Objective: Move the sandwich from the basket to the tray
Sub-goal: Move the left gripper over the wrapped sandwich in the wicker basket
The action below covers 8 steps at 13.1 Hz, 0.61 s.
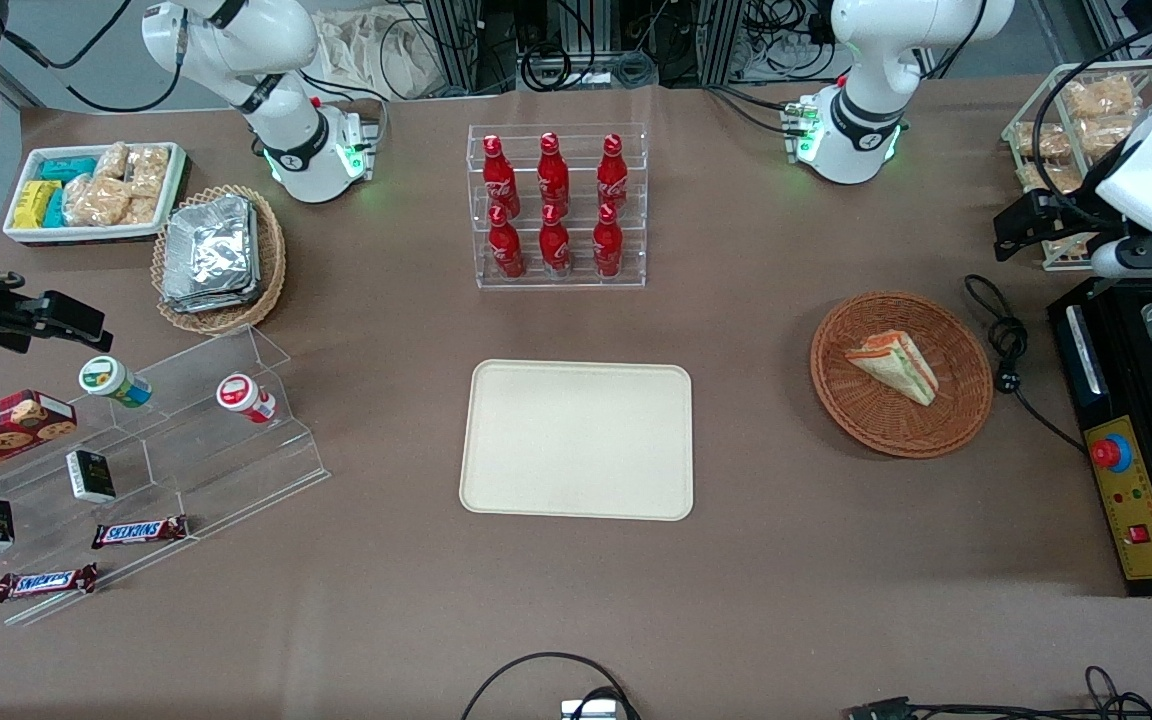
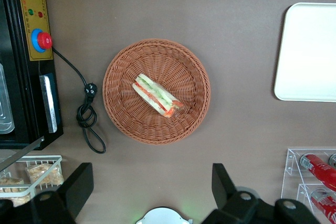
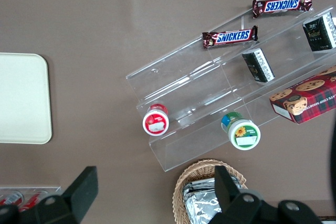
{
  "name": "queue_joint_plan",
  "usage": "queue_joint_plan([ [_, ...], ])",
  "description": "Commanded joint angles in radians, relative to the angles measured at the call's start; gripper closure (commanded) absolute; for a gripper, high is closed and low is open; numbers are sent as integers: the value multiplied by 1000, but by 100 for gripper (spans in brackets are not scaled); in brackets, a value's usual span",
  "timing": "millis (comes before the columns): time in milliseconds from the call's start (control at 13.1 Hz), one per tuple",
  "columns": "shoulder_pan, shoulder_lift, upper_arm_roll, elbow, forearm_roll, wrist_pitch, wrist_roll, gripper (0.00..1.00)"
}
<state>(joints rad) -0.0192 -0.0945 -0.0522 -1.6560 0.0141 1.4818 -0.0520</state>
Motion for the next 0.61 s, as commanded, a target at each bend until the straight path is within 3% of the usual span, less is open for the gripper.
queue_joint_plan([
  [0, 1, 16, -3, 38, 3, -29, -17, 0],
  [305, 11, 35, 3, 15, 10, -22, -38, 0],
  [533, 10, -42, 2, -205, 38, 157, -251, 0],
])
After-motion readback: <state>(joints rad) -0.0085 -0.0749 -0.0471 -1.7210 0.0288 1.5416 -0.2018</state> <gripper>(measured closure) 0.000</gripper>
